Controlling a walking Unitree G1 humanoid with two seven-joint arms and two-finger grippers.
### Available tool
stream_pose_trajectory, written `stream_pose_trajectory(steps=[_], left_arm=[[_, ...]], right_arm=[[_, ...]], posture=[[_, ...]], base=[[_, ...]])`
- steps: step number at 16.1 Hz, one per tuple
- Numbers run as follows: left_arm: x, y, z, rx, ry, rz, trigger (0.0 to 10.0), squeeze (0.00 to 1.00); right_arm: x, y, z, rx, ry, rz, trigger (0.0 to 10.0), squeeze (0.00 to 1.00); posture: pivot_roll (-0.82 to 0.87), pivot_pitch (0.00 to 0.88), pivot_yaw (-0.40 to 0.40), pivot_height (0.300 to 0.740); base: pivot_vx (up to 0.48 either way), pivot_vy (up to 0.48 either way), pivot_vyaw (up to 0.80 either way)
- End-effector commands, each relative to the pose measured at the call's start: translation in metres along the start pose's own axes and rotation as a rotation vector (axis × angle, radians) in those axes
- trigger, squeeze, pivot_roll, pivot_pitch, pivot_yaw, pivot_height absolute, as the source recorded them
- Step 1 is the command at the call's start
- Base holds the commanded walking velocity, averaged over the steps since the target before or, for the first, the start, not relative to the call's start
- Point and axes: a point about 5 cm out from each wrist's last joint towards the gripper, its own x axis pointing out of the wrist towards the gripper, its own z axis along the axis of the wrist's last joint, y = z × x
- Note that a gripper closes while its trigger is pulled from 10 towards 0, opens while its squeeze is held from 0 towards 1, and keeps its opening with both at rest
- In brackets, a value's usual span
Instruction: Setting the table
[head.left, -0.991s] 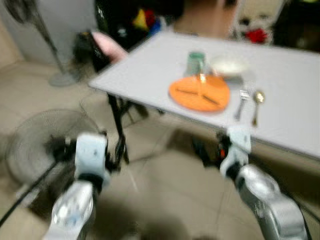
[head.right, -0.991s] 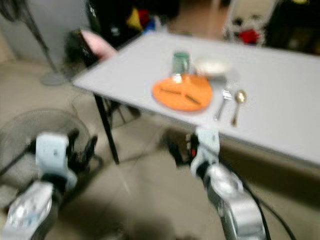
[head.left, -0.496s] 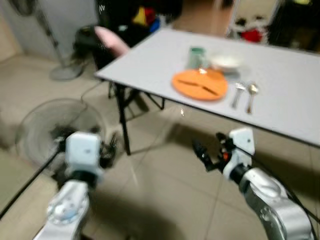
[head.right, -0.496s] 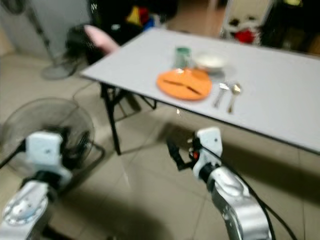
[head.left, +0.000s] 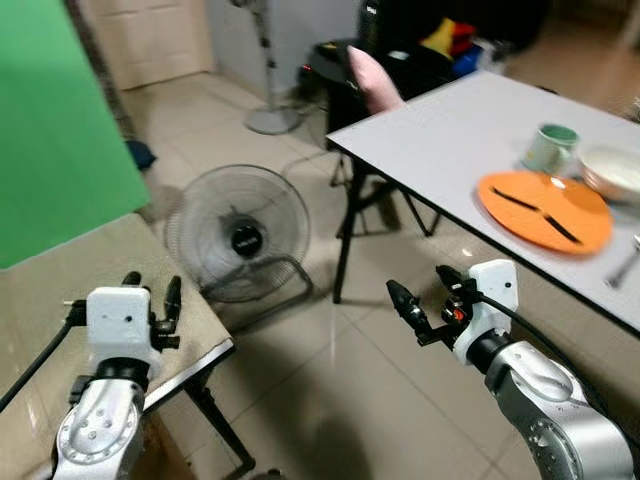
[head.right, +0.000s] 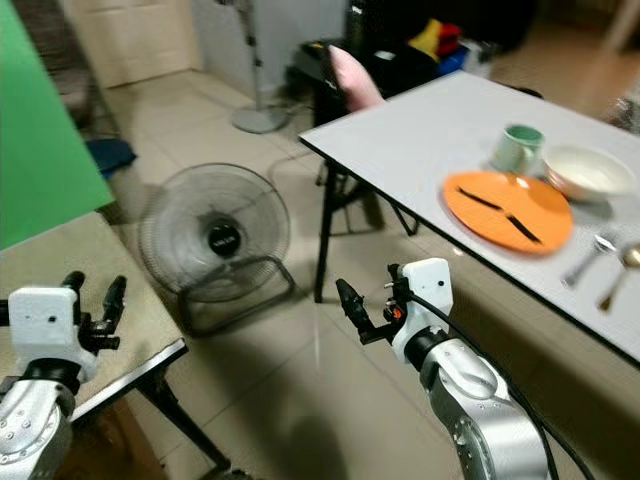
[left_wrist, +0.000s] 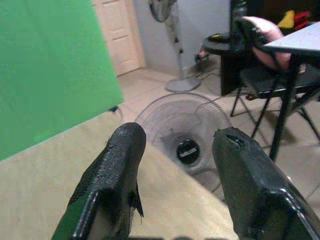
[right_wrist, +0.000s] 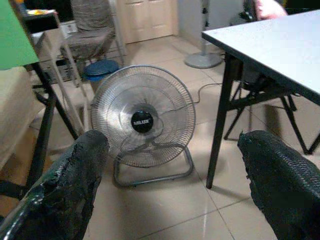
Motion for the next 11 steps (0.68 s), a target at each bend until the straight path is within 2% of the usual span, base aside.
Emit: stream_pose_trajectory(steps=[1, 4, 6, 11], left_arm=[[-0.002, -0.001, 0.011, 0.017, -0.038, -0.040, 10.0, 0.00], [-0.005, -0.013, 0.030, 0.057, -0.087, -0.080, 10.0, 0.00], [-0.005, -0.018, 0.040, 0.057, -0.123, -0.064, 10.0, 0.00], [-0.009, -0.019, 0.038, 0.013, -0.078, -0.047, 10.0, 0.00]], right_arm=[[0.003, 0.001, 0.000, 0.014, -0.002, 0.011, 10.0, 0.00], [0.009, 0.003, 0.002, 0.063, -0.013, 0.048, 10.0, 0.00], [0.012, 0.008, 0.003, 0.119, -0.013, 0.083, 10.0, 0.00], [0.012, 0.010, -0.003, 0.164, -0.008, 0.061, 10.0, 0.00]], posture=[[-0.08, 0.000, 0.024, 0.740], [-0.06, 0.000, 0.029, 0.740], [-0.04, 0.000, 0.033, 0.740], [-0.03, 0.000, 0.040, 0.740]], base=[[0.000, 0.000, 0.80], [0.000, 0.000, 0.80], [0.000, 0.000, 0.80], [0.000, 0.000, 0.80]])
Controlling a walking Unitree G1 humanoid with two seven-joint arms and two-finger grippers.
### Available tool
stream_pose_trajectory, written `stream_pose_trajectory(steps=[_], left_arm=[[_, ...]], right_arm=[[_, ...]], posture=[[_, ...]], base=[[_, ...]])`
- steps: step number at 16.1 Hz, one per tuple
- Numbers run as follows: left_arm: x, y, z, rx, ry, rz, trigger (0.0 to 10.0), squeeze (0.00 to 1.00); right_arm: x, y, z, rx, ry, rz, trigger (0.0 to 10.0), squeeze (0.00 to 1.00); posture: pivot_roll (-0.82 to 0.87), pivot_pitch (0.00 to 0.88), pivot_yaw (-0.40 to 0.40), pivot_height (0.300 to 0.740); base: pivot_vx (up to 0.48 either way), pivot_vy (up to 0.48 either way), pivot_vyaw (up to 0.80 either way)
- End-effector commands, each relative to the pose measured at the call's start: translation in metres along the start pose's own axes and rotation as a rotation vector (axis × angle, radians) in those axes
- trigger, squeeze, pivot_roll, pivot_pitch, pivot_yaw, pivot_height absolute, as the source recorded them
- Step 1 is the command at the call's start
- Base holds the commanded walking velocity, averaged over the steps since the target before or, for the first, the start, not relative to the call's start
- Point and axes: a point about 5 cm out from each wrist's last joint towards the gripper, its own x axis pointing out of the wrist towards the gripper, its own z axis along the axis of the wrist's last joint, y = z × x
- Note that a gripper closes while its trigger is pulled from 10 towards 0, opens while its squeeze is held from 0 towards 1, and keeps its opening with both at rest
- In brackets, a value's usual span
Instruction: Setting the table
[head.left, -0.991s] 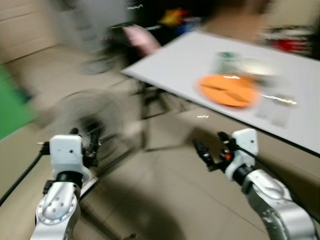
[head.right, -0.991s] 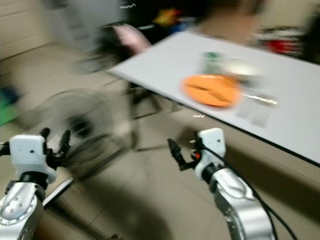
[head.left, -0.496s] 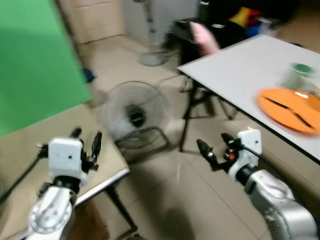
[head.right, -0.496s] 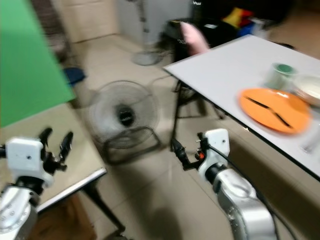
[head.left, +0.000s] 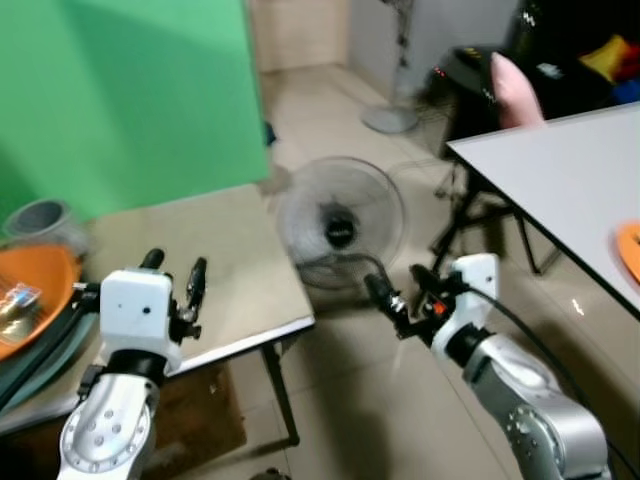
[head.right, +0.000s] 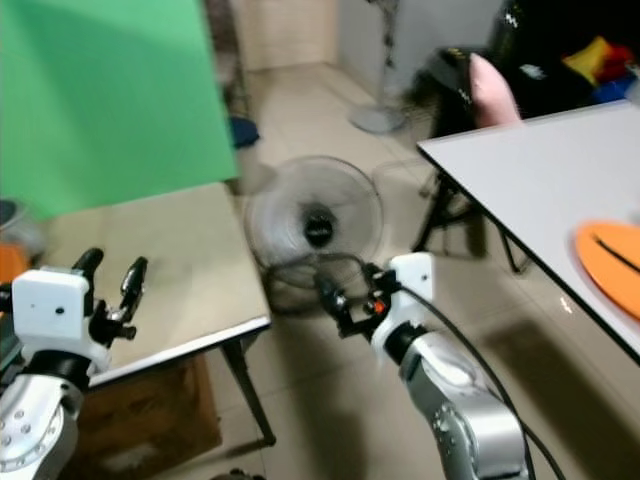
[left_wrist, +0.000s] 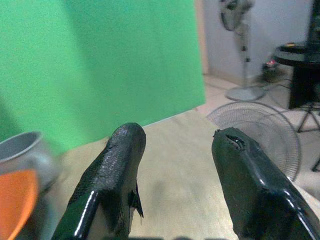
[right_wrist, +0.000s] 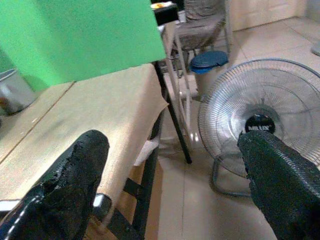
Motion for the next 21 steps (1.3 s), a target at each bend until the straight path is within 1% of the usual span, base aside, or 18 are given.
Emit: stream_pose_trajectory(steps=[1, 3, 4, 5, 6, 7, 15, 17, 18, 19, 21], left_arm=[[0.003, 0.001, 0.003, 0.003, -0.005, 0.004, 10.0, 0.00], [0.006, 0.004, 0.002, 0.017, 0.009, 0.018, 10.0, 0.00], [0.007, 0.008, 0.001, 0.023, 0.013, 0.026, 10.0, 0.00], [0.008, 0.008, 0.001, 0.024, 0.015, 0.028, 10.0, 0.00], [0.009, 0.013, 0.001, 0.037, 0.019, 0.037, 10.0, 0.00], [0.010, 0.014, 0.002, 0.038, 0.017, 0.039, 10.0, 0.00], [0.011, 0.019, 0.003, 0.042, 0.025, 0.046, 10.0, 0.00], [0.008, 0.015, 0.004, 0.010, 0.022, 0.059, 10.0, 0.00], [0.008, 0.015, 0.002, -0.011, 0.046, 0.082, 10.0, 0.00], [0.008, 0.015, 0.002, -0.028, 0.043, 0.085, 10.0, 0.00], [0.007, 0.015, 0.002, -0.034, 0.044, 0.090, 10.0, 0.00]], right_arm=[[-0.003, -0.009, -0.001, 0.018, -0.007, -0.064, 10.0, 0.00], [-0.003, -0.011, -0.002, 0.042, -0.003, -0.080, 10.0, 0.00], [-0.002, -0.010, -0.002, 0.023, 0.005, -0.071, 10.0, 0.00], [-0.002, -0.009, -0.002, 0.022, 0.004, -0.072, 10.0, 0.00], [0.000, -0.009, -0.001, 0.027, 0.000, -0.078, 10.0, 0.00], [0.001, -0.009, 0.000, 0.026, 0.000, -0.076, 10.0, 0.00], [0.007, -0.004, 0.004, 0.031, 0.001, -0.051, 10.0, 0.00], [0.009, -0.005, 0.007, 0.034, -0.003, -0.050, 10.0, 0.00], [0.010, -0.006, 0.007, 0.034, -0.002, -0.053, 10.0, 0.00], [0.011, -0.006, 0.007, 0.034, -0.001, -0.054, 10.0, 0.00], [0.012, -0.006, 0.007, 0.035, 0.001, -0.053, 10.0, 0.00]], posture=[[-0.03, 0.000, 0.040, 0.740], [-0.03, 0.000, 0.040, 0.740], [-0.03, 0.000, 0.041, 0.740], [-0.03, 0.000, 0.039, 0.740], [-0.03, 0.000, 0.039, 0.740], [-0.03, 0.000, 0.036, 0.740], [-0.02, 0.000, 0.031, 0.740], [-0.02, 0.000, 0.026, 0.740], [-0.02, 0.000, 0.021, 0.740], [-0.02, 0.000, 0.019, 0.740], [-0.02, 0.000, 0.020, 0.740]], base=[[0.000, 0.296, 0.00], [0.000, 0.341, 0.00], [0.000, 0.424, 0.00], [0.000, 0.424, 0.00], [0.000, 0.428, 0.00], [0.000, 0.431, 0.00], [0.000, 0.428, 0.00], [0.000, 0.000, 0.00], [0.000, 0.000, 0.00], [0.000, 0.000, 0.00], [0.000, 0.000, 0.00]])
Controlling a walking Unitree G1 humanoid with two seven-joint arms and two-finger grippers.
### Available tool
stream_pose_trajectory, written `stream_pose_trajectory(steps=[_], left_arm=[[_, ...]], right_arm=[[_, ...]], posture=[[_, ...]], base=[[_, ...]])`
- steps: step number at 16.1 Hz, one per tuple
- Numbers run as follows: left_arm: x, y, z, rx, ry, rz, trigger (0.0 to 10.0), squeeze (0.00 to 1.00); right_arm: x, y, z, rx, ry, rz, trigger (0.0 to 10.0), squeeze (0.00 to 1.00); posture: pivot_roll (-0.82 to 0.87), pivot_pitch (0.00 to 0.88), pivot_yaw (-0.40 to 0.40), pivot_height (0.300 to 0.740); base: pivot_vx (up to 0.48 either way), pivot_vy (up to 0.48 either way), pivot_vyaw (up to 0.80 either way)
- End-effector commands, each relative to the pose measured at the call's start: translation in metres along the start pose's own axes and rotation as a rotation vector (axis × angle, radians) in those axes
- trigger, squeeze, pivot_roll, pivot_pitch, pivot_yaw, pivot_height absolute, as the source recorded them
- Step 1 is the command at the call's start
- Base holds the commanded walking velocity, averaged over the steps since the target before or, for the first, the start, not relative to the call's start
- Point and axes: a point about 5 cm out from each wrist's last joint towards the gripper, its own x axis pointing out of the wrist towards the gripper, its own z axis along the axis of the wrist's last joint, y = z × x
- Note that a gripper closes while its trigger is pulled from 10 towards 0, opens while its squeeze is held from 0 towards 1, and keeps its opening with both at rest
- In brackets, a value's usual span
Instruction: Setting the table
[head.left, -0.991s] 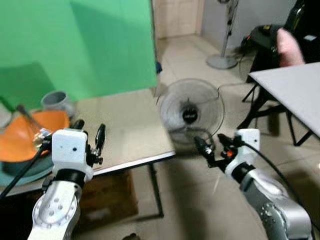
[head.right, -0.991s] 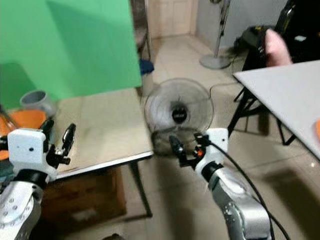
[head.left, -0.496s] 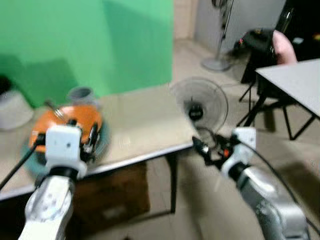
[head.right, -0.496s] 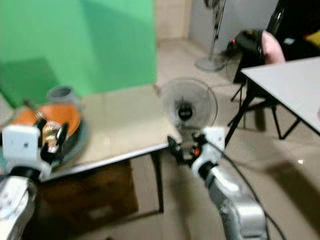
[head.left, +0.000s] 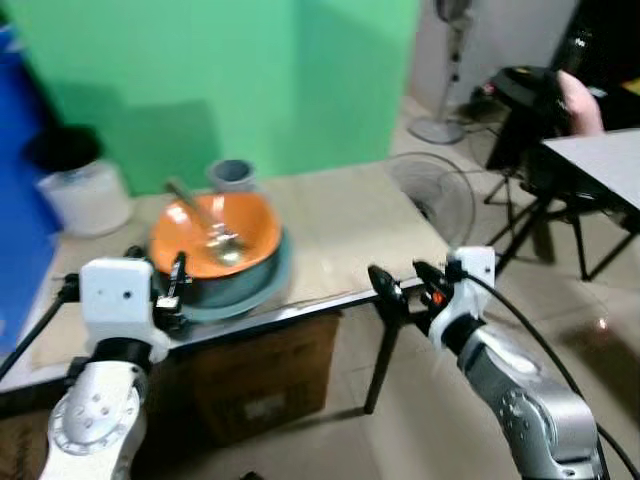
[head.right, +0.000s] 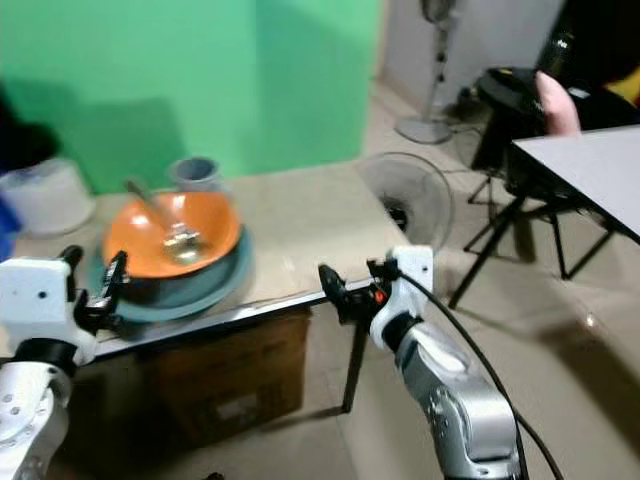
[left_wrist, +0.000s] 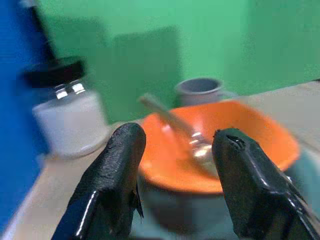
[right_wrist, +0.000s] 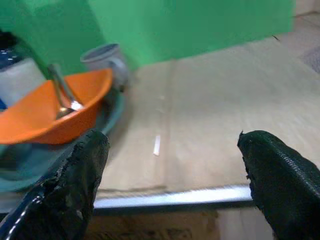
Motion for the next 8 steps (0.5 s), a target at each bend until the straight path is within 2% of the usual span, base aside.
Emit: stream_pose_trajectory(steps=[1, 8], left_arm=[[-0.0008, -0.0022, 0.0018, -0.010, -0.005, -0.005, 10.0, 0.00], [-0.0008, -0.0025, 0.0035, -0.018, -0.002, -0.012, 10.0, 0.00]], right_arm=[[-0.0007, -0.0026, 0.0016, -0.007, 0.005, -0.014, 10.0, 0.00], [0.0078, -0.0033, 0.0098, -0.016, -0.013, -0.008, 10.0, 0.00]], posture=[[-0.02, 0.000, 0.020, 0.740], [-0.01, 0.000, 0.022, 0.740]], base=[[0.000, 0.000, 0.00], [0.288, 0.000, 0.00]])
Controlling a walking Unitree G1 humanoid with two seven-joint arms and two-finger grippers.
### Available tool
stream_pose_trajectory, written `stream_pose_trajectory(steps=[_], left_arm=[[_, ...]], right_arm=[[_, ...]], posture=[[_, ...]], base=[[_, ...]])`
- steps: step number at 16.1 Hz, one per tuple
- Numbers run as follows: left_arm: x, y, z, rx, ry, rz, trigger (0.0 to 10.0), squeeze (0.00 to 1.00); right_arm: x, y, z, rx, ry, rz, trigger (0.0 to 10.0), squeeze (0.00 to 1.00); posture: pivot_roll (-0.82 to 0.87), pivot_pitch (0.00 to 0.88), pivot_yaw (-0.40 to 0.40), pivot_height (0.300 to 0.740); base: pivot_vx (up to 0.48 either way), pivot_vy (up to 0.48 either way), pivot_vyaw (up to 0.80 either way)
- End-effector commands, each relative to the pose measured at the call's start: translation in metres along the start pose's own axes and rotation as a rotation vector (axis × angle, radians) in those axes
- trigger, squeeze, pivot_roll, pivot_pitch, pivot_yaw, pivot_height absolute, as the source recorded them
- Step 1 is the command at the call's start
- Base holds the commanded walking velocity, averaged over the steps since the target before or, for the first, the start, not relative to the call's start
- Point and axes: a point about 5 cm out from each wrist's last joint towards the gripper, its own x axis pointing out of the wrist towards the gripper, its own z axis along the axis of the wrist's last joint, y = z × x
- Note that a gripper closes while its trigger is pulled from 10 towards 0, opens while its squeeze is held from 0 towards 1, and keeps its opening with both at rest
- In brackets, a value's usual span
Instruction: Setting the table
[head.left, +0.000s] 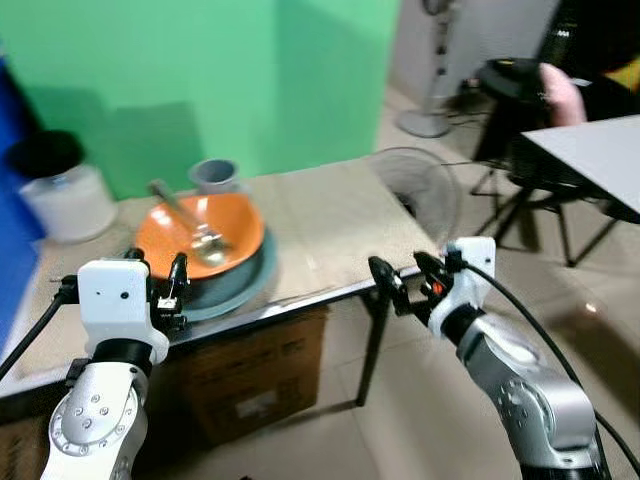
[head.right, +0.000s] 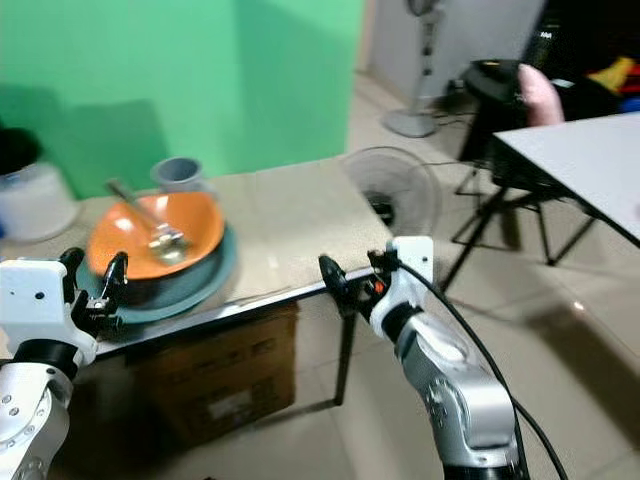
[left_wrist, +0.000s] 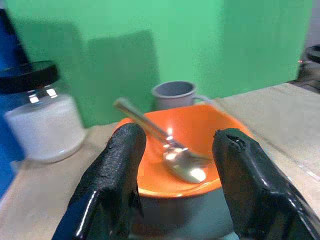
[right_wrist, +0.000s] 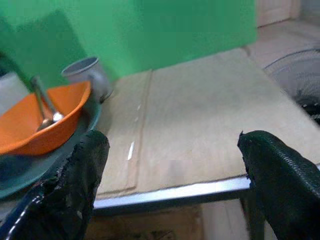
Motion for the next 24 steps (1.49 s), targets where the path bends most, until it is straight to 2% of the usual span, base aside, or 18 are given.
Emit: stream_pose_trajectory(steps=[1, 2, 5, 11, 14, 17, 21, 22, 24], left_arm=[[-0.001, -0.001, 0.004, 0.004, -0.010, -0.009, 10.0, 0.00], [-0.001, -0.001, 0.005, 0.005, -0.011, -0.009, 10.0, 0.00], [-0.002, -0.001, 0.006, 0.011, -0.016, -0.013, 10.0, 0.00], [-0.004, -0.003, 0.009, 0.034, -0.019, -0.029, 10.0, 0.00], [-0.005, -0.004, 0.008, 0.050, -0.016, -0.046, 10.0, 0.00], [-0.007, -0.006, 0.009, 0.059, -0.017, -0.064, 10.0, 0.00], [-0.009, -0.009, 0.011, 0.058, -0.029, -0.096, 10.0, 0.00], [-0.009, -0.010, 0.011, 0.064, -0.030, -0.103, 10.0, 0.00], [-0.009, -0.014, 0.010, 0.088, -0.022, -0.164, 10.0, 0.00]], right_arm=[[0.003, -0.002, 0.002, -0.003, 0.001, 0.000, 10.0, 0.00], [0.003, -0.001, 0.003, -0.003, 0.000, 0.003, 10.0, 0.00], [0.009, 0.006, 0.005, -0.082, 0.012, 0.059, 10.0, 0.00], [0.013, 0.020, 0.005, -0.077, 0.003, 0.152, 10.0, 0.00], [0.014, 0.019, 0.009, -0.050, -0.017, 0.153, 10.0, 0.00], [0.016, 0.021, 0.015, -0.117, -0.013, 0.225, 10.0, 0.00], [0.017, 0.030, 0.026, -0.116, -0.032, 0.314, 10.0, 0.00], [0.017, 0.034, 0.029, -0.128, -0.032, 0.345, 10.0, 0.00], [0.021, 0.045, 0.037, -0.218, 0.001, 0.417, 10.0, 0.00]], posture=[[-0.01, 0.000, 0.020, 0.740], [-0.01, 0.000, 0.020, 0.740], [0.00, 0.000, 0.015, 0.740], [0.01, 0.000, 0.010, 0.740], [0.01, 0.000, 0.009, 0.740], [0.01, 0.000, 0.002, 0.740], [0.02, 0.000, -0.010, 0.740], [0.02, 0.000, -0.012, 0.740], [0.01, 0.000, -0.014, 0.740]], base=[[0.292, 0.000, 0.00], [0.292, 0.000, 0.00], [0.296, 0.000, 0.27], [0.296, 0.000, 0.80], [0.296, 0.000, 0.00], [0.296, 0.000, 0.00], [0.216, 0.000, 0.00], [0.000, 0.000, 0.00], [0.000, 0.000, 0.00]])
